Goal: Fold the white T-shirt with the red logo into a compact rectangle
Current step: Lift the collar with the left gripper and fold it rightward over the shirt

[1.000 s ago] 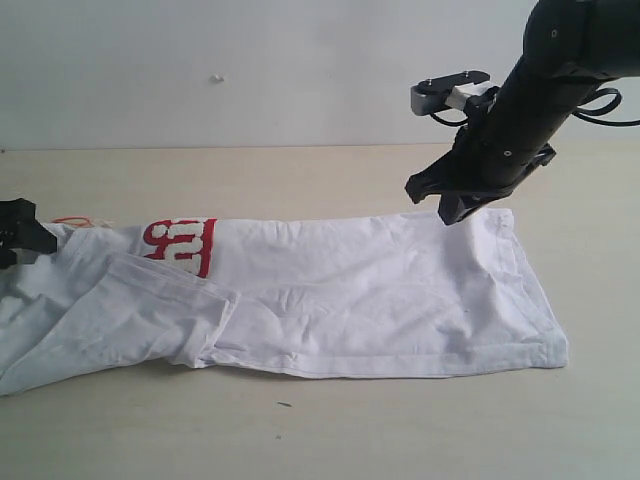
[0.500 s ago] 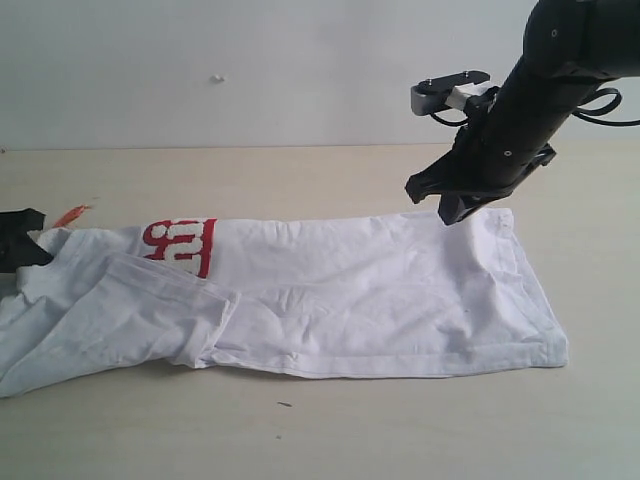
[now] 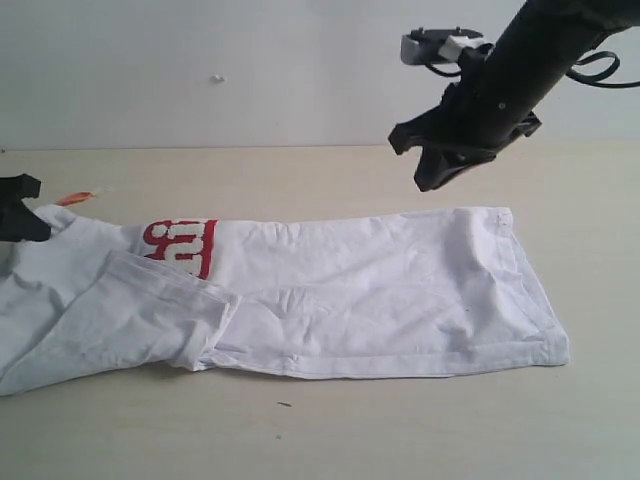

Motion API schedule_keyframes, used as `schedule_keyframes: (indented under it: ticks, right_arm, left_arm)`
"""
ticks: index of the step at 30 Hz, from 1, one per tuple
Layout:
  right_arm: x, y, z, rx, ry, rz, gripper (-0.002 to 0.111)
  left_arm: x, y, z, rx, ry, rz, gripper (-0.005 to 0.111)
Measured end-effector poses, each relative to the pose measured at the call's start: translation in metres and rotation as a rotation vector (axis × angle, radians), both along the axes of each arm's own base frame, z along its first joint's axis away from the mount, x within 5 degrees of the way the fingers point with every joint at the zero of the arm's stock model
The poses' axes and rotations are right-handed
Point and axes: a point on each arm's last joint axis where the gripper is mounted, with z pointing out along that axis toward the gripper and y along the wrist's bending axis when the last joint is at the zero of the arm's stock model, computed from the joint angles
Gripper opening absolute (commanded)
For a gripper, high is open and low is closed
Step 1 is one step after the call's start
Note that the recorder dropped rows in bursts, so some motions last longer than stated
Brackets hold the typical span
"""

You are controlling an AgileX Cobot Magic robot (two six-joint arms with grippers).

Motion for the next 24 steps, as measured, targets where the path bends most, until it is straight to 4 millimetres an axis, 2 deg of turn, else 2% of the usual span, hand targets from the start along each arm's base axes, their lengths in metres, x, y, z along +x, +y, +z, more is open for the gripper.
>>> schedule_keyframes:
  ticks: [7,15,17,18,19,24]
  right_arm:
    - [-0.012,0.008,0.036,0.107,-0.067,0.041,0.004]
    - [-0.035,0.011,0.077,0.18,-0.135,0.076,0.004]
    - [-0.048,0.012,0.097,0.206,-0.171,0.103,0.004]
    - [-0.052,0.012,0.103,0.21,-0.185,0.107,0.004]
    - [-0.059,0.011,0.113,0.216,-0.208,0.112,0.004]
    - [-0.079,0.01,0.138,0.228,-0.263,0.131,0.004]
  left_arm:
    - [-0.002,-0.04,0.037,-0.011,-0.05,-0.073,0.0]
    - [-0.009,-0.11,0.072,-0.041,-0.089,-0.173,0.0]
    - [-0.011,-0.151,0.084,-0.066,-0.099,-0.216,0.0]
    - [-0.013,-0.164,0.086,-0.071,-0.102,-0.23,0.0]
    - [-0.017,-0.187,0.091,-0.085,-0.107,-0.252,0.0]
    - [-0.027,-0.247,0.109,-0.126,-0.167,-0.271,0.0]
